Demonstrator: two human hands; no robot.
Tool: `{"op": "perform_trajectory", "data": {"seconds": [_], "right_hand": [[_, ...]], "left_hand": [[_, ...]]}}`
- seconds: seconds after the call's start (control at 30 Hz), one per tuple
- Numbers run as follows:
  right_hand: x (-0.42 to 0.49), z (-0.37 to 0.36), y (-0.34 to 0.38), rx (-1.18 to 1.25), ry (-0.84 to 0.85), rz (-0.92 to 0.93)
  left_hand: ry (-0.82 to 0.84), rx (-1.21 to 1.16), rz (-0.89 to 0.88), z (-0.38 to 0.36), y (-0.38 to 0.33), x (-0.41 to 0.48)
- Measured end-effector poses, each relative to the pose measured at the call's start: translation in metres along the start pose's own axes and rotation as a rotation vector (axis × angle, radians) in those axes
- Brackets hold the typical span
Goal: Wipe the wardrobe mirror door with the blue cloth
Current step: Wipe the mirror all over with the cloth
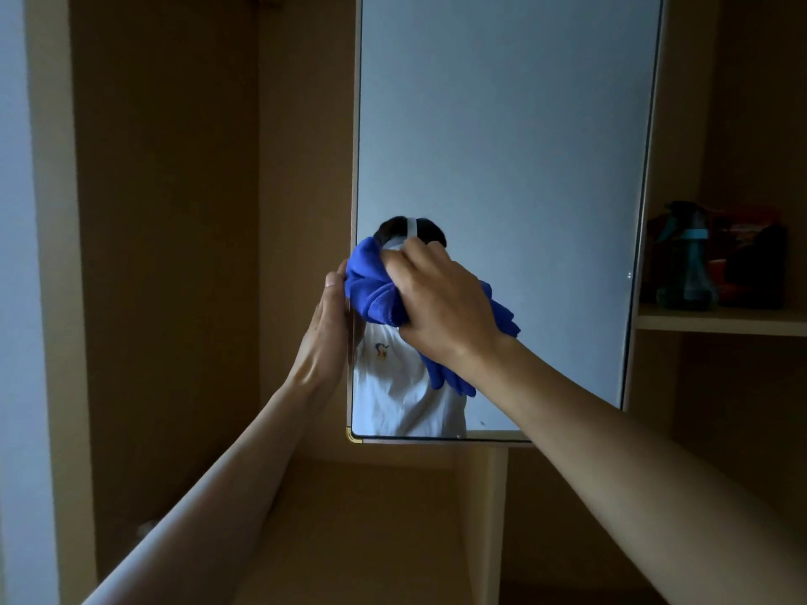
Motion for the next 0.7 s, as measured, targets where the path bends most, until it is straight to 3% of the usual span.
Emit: {"op": "perform_trajectory", "data": {"seconds": [0.2,0.7], "right_hand": [[0.001,-0.003,0.001,0.045,0.127,0.128],[-0.018,-0.013,0.006,-0.015,0.048,0.125]], "left_hand": [[-0.009,-0.007,0.072,0.005,0.012,-0.003],[0.008,-0.029,0.078,0.002,0.031,-0.009]]}}
Point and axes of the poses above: each hand's wrist, its own x-axis towards the middle knuckle, its own z-axis out of the back of the hand, y = z × x, the point moved 5 cm from there along x, towards the middle knuckle, and after that the axes turned 15 degrees about x, right-handed, at the moved point
